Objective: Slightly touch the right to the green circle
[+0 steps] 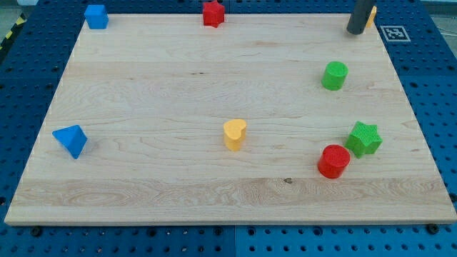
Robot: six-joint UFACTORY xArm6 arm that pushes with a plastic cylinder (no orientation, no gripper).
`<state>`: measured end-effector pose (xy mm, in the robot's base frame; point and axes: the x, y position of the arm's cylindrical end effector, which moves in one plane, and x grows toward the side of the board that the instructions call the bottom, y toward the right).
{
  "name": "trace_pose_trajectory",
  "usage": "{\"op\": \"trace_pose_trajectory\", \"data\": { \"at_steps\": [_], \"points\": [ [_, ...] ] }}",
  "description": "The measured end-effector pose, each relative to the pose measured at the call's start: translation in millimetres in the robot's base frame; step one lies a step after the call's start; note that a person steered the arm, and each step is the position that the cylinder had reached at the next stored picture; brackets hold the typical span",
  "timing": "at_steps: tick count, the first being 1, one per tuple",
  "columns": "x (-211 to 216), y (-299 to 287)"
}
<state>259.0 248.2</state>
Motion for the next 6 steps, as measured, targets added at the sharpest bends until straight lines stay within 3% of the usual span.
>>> {"op": "trace_pose_trajectory", "data": {
  "at_steps": [6],
  "points": [
    [157, -51]
  ]
}}
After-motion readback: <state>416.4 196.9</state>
